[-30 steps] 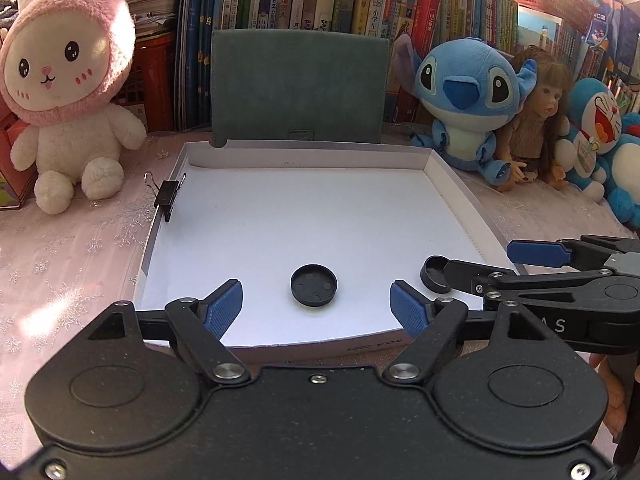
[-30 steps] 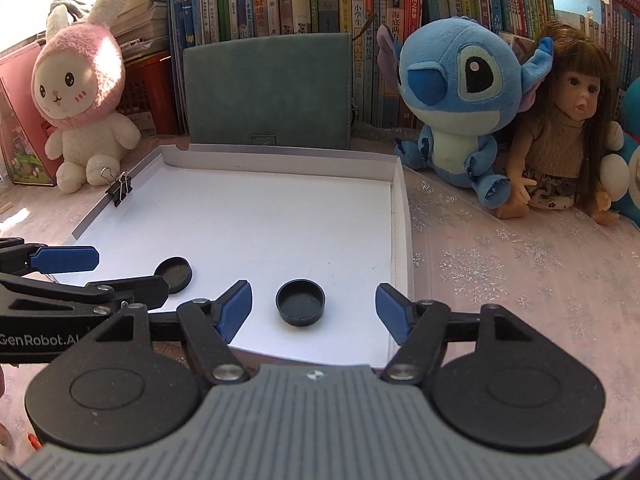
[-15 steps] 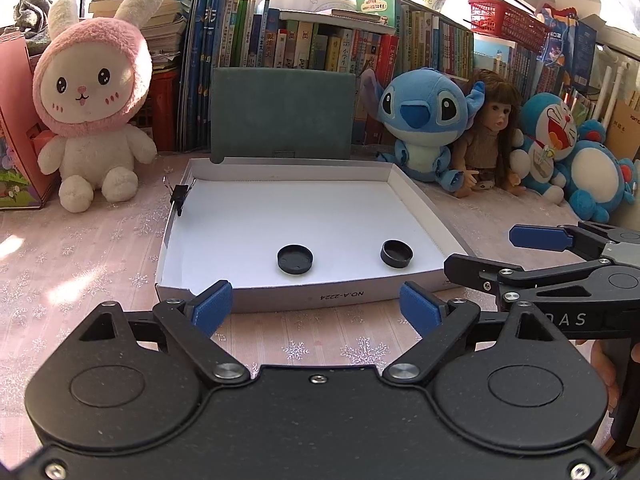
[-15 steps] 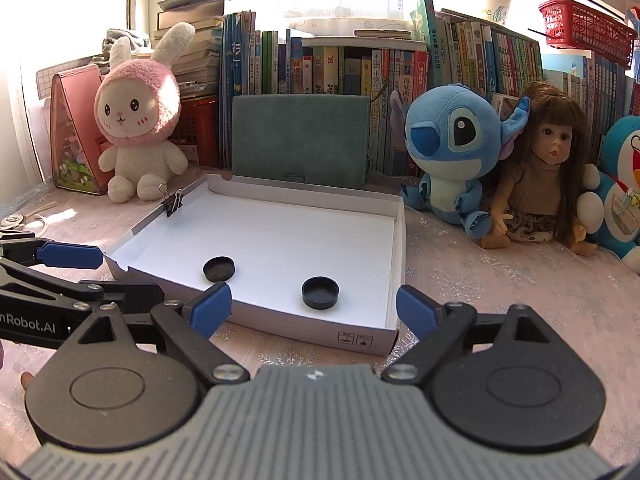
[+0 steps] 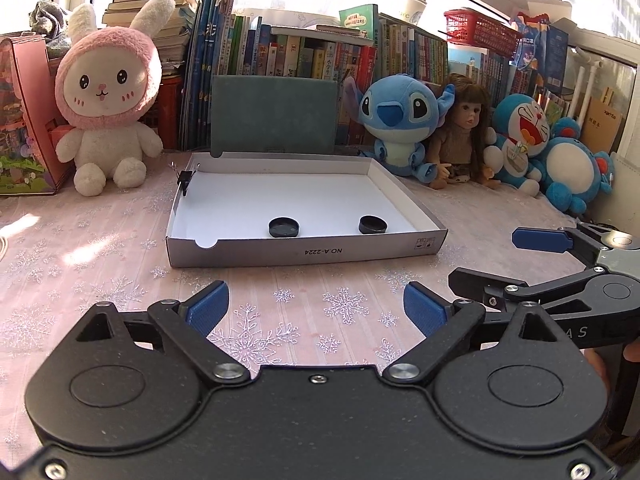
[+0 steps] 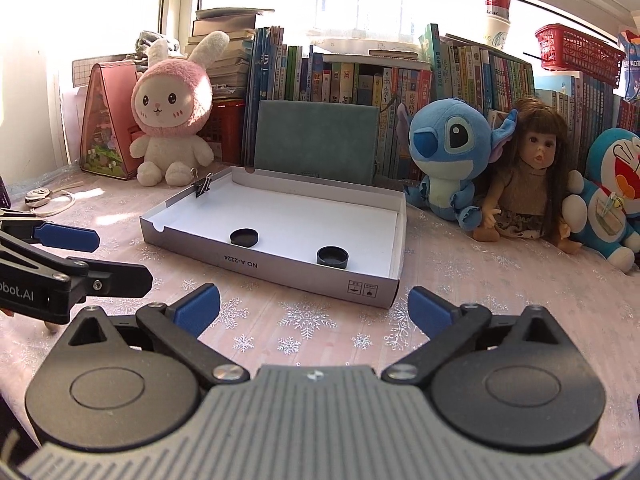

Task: Organize rigid objects
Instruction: 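Move both tools back from the tray toward the remaining objects, then close the left tool on the brown nut while the right tool grasps the light blue hair clip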

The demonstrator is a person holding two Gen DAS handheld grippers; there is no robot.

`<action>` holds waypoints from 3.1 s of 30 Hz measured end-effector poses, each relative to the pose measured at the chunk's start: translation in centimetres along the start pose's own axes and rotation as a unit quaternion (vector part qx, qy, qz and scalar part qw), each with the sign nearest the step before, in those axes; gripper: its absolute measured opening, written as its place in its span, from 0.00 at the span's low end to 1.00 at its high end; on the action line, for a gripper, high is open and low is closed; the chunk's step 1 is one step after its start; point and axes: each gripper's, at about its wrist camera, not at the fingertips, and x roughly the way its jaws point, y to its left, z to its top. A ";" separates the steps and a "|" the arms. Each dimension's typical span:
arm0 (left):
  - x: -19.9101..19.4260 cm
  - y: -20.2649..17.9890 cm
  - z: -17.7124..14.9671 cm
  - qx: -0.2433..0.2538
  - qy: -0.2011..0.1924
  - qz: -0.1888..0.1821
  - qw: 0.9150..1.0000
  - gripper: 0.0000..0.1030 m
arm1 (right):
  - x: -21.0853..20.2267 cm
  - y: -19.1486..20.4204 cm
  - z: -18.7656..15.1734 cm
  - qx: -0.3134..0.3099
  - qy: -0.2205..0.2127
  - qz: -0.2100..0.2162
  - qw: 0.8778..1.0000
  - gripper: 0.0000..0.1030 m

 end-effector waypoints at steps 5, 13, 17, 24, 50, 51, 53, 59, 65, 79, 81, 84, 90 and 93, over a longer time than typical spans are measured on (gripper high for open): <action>-1.1 -0.3 -1.5 0.000 -0.010 0.000 1.000 0.91 | -1.3 0.6 -1.4 0.001 -0.012 -0.003 1.000 1.00; -1.8 0.2 -3.7 -0.008 -0.021 0.032 0.999 0.91 | -3.1 1.2 -3.5 -0.003 -0.036 -0.017 0.999 1.00; -2.2 0.2 -4.6 -0.004 -0.026 0.045 0.999 0.91 | -3.4 1.4 -4.3 0.002 -0.043 -0.023 0.999 1.00; -2.9 0.4 -6.5 0.009 -0.034 0.070 0.997 0.91 | -3.7 1.9 -5.8 0.000 -0.050 -0.044 0.998 1.00; -3.9 4.1 -9.6 -0.019 -0.017 0.129 0.991 0.70 | -5.2 -0.5 -9.1 0.071 -0.013 -0.093 0.993 0.85; -3.9 4.2 -9.6 -0.017 -0.017 0.131 0.991 0.69 | -5.3 -0.4 -9.2 0.074 -0.014 -0.093 0.993 0.84; -3.9 4.1 -9.6 -0.012 -0.018 0.133 0.991 0.64 | -5.5 -0.2 -9.4 0.075 -0.018 -0.096 0.992 0.77; -3.6 4.4 -9.5 -0.013 -0.011 0.137 0.990 0.51 | -5.4 -0.1 -9.5 0.061 -0.005 -0.104 0.993 0.59; -3.6 4.6 -9.6 -0.013 -0.011 0.141 0.990 0.51 | -5.0 -1.2 -9.9 0.061 0.017 -0.119 0.991 0.52; -3.0 4.1 -9.6 0.012 -0.012 0.151 0.988 0.53 | -4.6 -1.0 -9.2 0.069 0.006 -0.096 0.993 0.52; -2.9 4.0 -9.7 0.018 -0.014 0.153 0.988 0.55 | -4.3 -0.8 -9.1 0.067 0.006 -0.095 0.993 0.52; -2.6 4.2 -9.7 0.020 -0.019 0.152 0.988 0.56 | -3.8 -0.6 -8.9 0.061 0.006 -0.093 0.994 0.54; -2.1 4.8 -9.7 0.005 -0.026 0.146 0.989 0.56 | -2.7 0.0 -9.0 0.025 0.002 -0.102 0.994 0.63; -2.1 4.8 -9.8 0.010 -0.028 0.146 0.989 0.54 | -2.4 -0.2 -9.0 0.022 0.003 -0.101 0.995 0.63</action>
